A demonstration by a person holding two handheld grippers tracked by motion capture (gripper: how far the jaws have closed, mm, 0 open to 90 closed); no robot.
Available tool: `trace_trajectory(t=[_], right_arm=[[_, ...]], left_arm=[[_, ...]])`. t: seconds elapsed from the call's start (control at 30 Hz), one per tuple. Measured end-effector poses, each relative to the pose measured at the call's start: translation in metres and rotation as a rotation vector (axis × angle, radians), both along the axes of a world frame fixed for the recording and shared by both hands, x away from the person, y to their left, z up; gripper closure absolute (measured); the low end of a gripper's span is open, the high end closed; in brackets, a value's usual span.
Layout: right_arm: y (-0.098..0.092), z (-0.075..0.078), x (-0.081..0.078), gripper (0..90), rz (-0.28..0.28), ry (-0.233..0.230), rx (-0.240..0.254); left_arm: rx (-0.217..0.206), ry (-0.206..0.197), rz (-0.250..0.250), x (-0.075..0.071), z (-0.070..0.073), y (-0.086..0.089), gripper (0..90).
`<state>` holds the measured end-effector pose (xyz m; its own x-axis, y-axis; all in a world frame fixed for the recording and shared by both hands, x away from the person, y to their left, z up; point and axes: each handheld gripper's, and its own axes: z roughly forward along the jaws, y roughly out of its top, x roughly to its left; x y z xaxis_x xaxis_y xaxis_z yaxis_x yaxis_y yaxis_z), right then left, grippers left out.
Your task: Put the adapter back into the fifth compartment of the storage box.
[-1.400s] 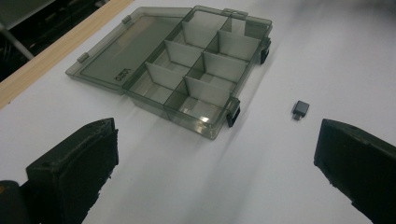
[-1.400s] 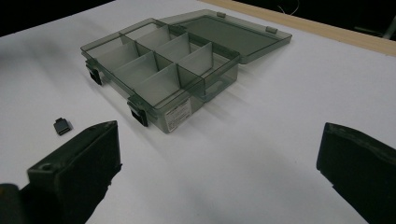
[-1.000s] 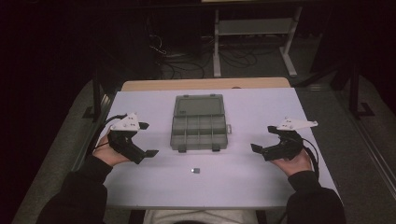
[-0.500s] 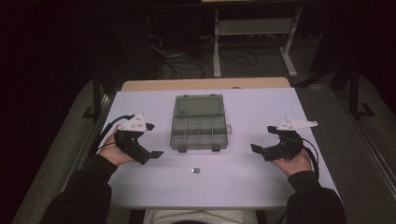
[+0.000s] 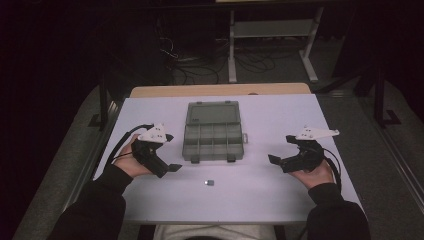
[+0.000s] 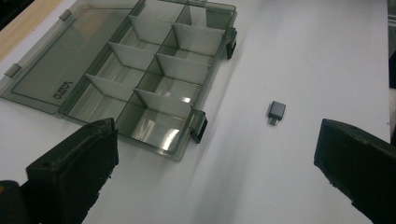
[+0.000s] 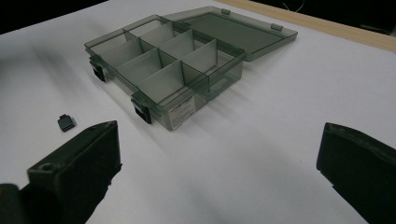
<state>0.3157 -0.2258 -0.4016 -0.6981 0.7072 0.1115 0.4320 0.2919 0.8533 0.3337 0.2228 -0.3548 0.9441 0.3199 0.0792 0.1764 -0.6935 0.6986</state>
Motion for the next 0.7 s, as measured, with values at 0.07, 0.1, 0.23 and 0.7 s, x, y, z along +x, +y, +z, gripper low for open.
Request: trace_trajectory(t=[0.07,0.1,0.23,0.7], right_arm=[[0.000,0.000,0.000,0.0,0.000,0.000,-0.001],[0.000,0.000,0.000,0.0,0.000,0.000,-0.001],[0.000,0.000,0.000,0.0,0.002,-0.001,-0.002],[0.001,-0.001,0.000,0.0,0.006,0.003,-0.010]], left_arm=[[0.005,-0.001,-0.005,0.000,0.000,-0.001,0.0],[0.007,0.001,-0.006,0.000,-0.001,-0.002,0.0],[0.010,-0.004,-0.015,0.000,-0.005,-0.006,0.0],[0.044,0.021,-0.051,0.001,-0.017,-0.021,0.0]])
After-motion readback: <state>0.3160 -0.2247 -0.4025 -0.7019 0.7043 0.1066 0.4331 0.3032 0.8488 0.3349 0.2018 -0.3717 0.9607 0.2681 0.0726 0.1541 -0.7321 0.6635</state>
